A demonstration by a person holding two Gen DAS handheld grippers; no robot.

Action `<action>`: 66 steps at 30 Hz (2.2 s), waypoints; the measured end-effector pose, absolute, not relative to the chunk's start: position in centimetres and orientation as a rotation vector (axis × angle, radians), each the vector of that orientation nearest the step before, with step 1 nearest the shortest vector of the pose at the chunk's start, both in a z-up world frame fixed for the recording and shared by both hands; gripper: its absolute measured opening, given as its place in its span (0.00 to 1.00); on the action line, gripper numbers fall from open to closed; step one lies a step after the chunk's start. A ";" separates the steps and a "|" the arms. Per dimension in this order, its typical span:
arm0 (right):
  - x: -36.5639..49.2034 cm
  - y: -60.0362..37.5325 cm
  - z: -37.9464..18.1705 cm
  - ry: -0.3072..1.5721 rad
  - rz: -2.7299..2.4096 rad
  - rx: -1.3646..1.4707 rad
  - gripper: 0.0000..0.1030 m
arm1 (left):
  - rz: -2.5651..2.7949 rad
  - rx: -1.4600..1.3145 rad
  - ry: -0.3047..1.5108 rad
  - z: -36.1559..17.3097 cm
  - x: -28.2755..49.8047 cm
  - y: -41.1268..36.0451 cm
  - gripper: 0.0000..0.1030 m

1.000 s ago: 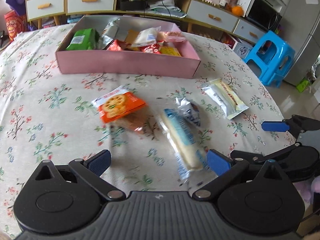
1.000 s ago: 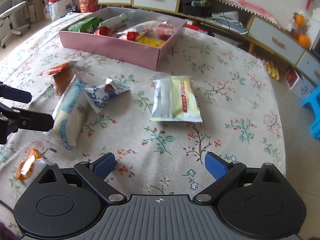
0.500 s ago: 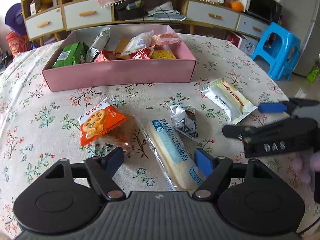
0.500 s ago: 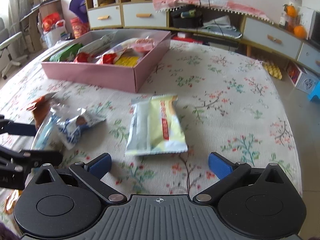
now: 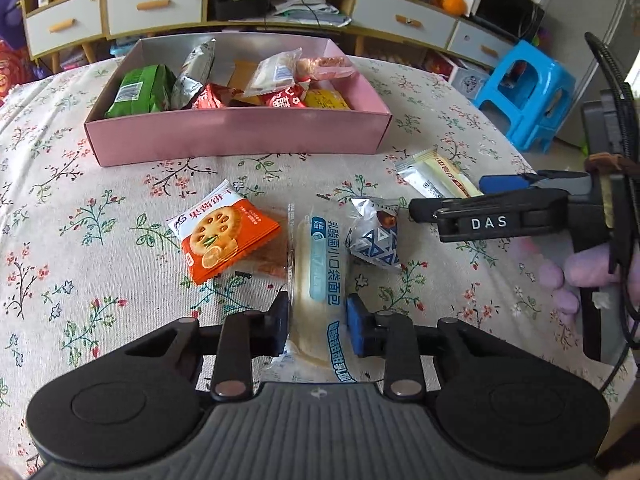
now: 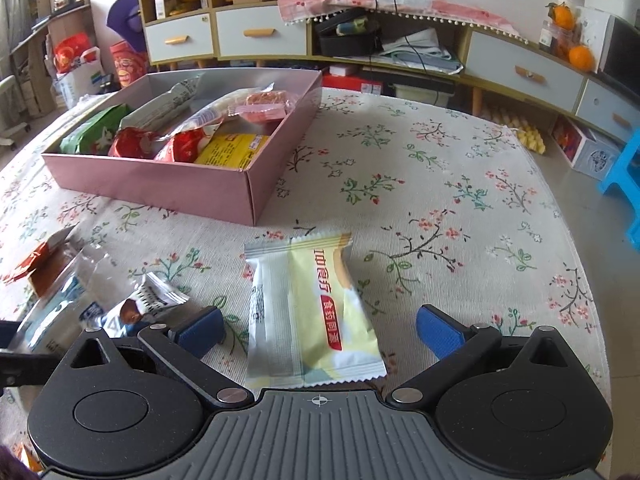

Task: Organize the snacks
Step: 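Grasp the long white bread pack with the left tool while the right tool grasps the yellow-white cake pack, then carry both packs into the pink box and open both tools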

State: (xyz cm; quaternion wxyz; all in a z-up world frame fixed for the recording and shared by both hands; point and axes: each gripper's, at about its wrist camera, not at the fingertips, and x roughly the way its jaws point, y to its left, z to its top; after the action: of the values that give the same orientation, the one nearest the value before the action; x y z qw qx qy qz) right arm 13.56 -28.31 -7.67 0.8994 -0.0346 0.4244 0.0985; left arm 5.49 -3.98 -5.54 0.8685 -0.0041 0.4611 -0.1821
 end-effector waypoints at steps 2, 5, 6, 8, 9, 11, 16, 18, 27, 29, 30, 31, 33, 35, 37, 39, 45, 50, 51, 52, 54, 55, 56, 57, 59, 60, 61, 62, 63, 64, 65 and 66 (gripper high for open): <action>13.5 -28.2 -7.6 0.877 0.202 -0.084 0.98 | -0.394 -0.004 0.960 -5.5 5.3 -3.7 0.27; 13.5 -28.2 -7.4 0.875 0.207 -0.086 0.95 | -0.398 -0.020 0.954 -5.5 5.3 -3.7 0.28; 13.5 -28.2 -7.4 0.875 0.210 -0.080 0.92 | -0.405 -0.021 0.952 -5.5 5.4 -3.8 0.30; 13.5 -28.2 -7.2 0.873 0.213 -0.067 0.83 | -0.414 -0.025 0.944 -5.5 5.6 -3.9 0.33; 13.5 -28.2 -7.1 0.873 0.216 -0.061 0.74 | -0.414 -0.026 0.942 -5.5 5.6 -3.9 0.33; 13.6 -28.1 -6.8 0.871 0.222 -0.056 0.58 | -0.414 -0.030 0.946 -5.5 5.7 -3.9 0.32; 13.8 -27.9 -6.1 0.900 0.197 -0.027 0.51 | -0.440 -0.060 0.983 -5.1 5.8 -3.5 0.22; 13.9 -28.0 -5.8 0.926 0.194 0.017 0.46 | -0.451 -0.066 0.994 -5.0 5.7 -3.3 0.22; 13.8 -29.0 -4.8 1.022 0.158 0.225 0.45 | -0.479 -0.105 1.001 -3.8 5.7 -2.4 0.20; 13.7 -29.5 -4.6 1.036 0.155 0.292 0.45 | -0.481 -0.115 0.998 -3.6 5.7 -2.1 0.20; 13.7 -29.7 -4.4 1.041 0.156 0.328 0.45 | -0.485 -0.118 0.996 -3.4 5.8 -2.0 0.20; 13.7 -29.9 -4.3 1.047 0.157 0.361 0.45 | -0.489 -0.122 0.991 -3.2 5.8 -1.9 0.20; 13.7 -30.3 -4.1 1.055 0.165 0.419 0.45 | -0.491 -0.131 0.981 -2.9 5.8 -1.7 0.20; 13.6 -30.3 -3.7 1.053 0.173 0.452 0.45 | -0.492 -0.143 0.974 -2.5 5.9 -1.5 0.20; 13.6 -30.1 -3.2 1.048 0.180 0.462 0.45 | -0.489 -0.152 0.961 -2.1 6.1 -1.4 0.20; 13.7 -29.7 -2.9 1.044 0.181 0.471 0.45 | -0.485 -0.165 0.948 -1.7 6.3 -1.1 0.20; 14.3 -28.5 -1.8 1.024 0.183 0.518 0.45 | -0.457 -0.194 0.919 -0.9 7.4 0.4 0.20; 15.3 -27.1 -1.0 0.996 0.184 0.561 0.45 | -0.412 -0.226 0.889 -0.5 8.3 2.3 0.20; 15.5 -26.7 -0.8 0.988 0.185 0.560 0.45 | -0.403 -0.227 0.884 -0.5 8.5 2.7 0.20; 15.8 -26.2 -0.6 0.982 0.184 0.556 0.45 | -0.394 -0.233 0.880 -0.6 8.8 3.1 0.20; 16.2 -25.6 -0.5 0.974 0.184 0.558 0.45 | -0.369 -0.254 0.881 -0.7 9.1 4.0 0.20; 16.5 -25.3 -0.5 0.972 0.184 0.570 0.45 | -0.359 -0.269 0.883 -0.7 9.3 4.4 0.20; 16.8 -25.1 -0.5 0.971 0.183 0.582 0.45 | -0.352 -0.282 0.885 -0.7 9.5 4.7 0.20; 17.0 -24.9 -0.6 0.968 0.180 0.593 0.45 | -0.347 -0.289 0.886 -0.7 9.6 4.9 0.20; 17.7 -24.5 -0.7 0.958 0.177 0.612 0.45 | -0.344 -0.290 0.879 -0.5 9.9 5.1 0.20; 18.0 -24.4 -0.8 0.953 0.178 0.624 0.45 | -0.340 -0.282 0.879 -0.4 10.1 5.1 0.20; 18.4 -24.3 -0.9 0.949 0.177 0.639 0.45 | -0.339 -0.269 0.880 -0.3 10.4 5.1 0.20; 18.7 -24.2 -1.0 0.944 0.174 0.655 0.45 | -0.337 -0.252 0.877 -0.1 10.6 4.9 0.20; 19.0 -24.0 -1.1 0.939 0.169 0.670 0.45 | -0.331 -0.232 0.871 0.1 10.9 5.0 0.20; 19.3 -23.9 -1.2 0.932 0.165 0.687 0.45 | -0.319 -0.219 0.867 0.3 11.1 5.0 0.20; 19.5 -23.7 -1.3 0.927 0.168 0.705 0.45 | -0.310 -0.219 0.865 0.4 11.6 5.1 0.20; 19.8 -23.5 -1.4 0.922 0.172 0.725 0.45 | -0.305 -0.225 0.863 0.6 12.1 5.2 0.20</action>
State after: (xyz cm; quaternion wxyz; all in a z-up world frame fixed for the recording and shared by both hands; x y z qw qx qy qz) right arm 19.76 -23.49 -1.42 0.8293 0.3417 0.4346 0.0808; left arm 12.10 5.20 0.60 0.8910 -0.1083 0.4157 -0.1468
